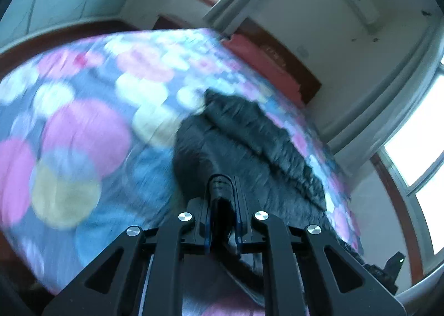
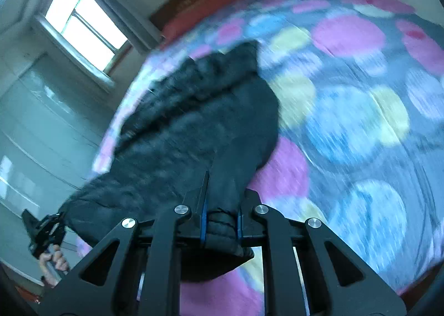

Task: Fold large clothes
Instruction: 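Grasp the jacket hem with the left tool while the right tool grasps it too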

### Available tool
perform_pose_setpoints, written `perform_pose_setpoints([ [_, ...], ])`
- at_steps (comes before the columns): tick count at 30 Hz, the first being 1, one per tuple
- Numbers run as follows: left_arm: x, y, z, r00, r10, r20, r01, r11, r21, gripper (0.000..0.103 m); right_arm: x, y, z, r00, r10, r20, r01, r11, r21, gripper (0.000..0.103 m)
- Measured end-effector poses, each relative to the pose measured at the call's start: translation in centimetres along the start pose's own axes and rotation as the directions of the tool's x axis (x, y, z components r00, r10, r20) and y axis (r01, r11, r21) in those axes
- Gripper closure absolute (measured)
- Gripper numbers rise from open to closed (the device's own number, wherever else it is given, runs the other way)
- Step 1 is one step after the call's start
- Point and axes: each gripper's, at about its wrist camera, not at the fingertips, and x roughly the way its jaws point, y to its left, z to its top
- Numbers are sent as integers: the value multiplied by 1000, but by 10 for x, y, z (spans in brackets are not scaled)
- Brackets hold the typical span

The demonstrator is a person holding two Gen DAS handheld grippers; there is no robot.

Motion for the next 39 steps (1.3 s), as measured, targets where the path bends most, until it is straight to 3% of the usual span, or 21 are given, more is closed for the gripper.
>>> perform_pose_setpoints([
  [4,21,-27,37,999,-28,43,25,997,78,91,9,25,52,996,63,58,-61,998,-31,89],
  [9,72,-54,94,996,-36,84,24,990,142,91,39,43,117,989,78,128,-73,996,-42,90],
  [16,179,-73,169,997,34,70,-45,985,167,91,122,43,216,990,49,135,-55,998,38,90],
  [21,261,-62,197,992,122,31,-125,979,158,91,201,18,261,996,-41,80,33,995,96,89],
  [27,335,-44,206,977,209,-27,-202,966,160,91,280,-16,276,991,-137,6,135,984,115,89],
  [35,395,-41,199,951,304,-57,-281,925,256,88,322,-36,275,986,-164,-27,166,978,128,83],
  [38,395,-37,203,963,254,-87,-228,944,237,75,317,-38,278,993,-117,-22,118,983,142,75],
  [39,393,-38,205,967,235,-94,-208,950,231,65,314,-39,279,994,-105,-17,106,983,148,70],
])
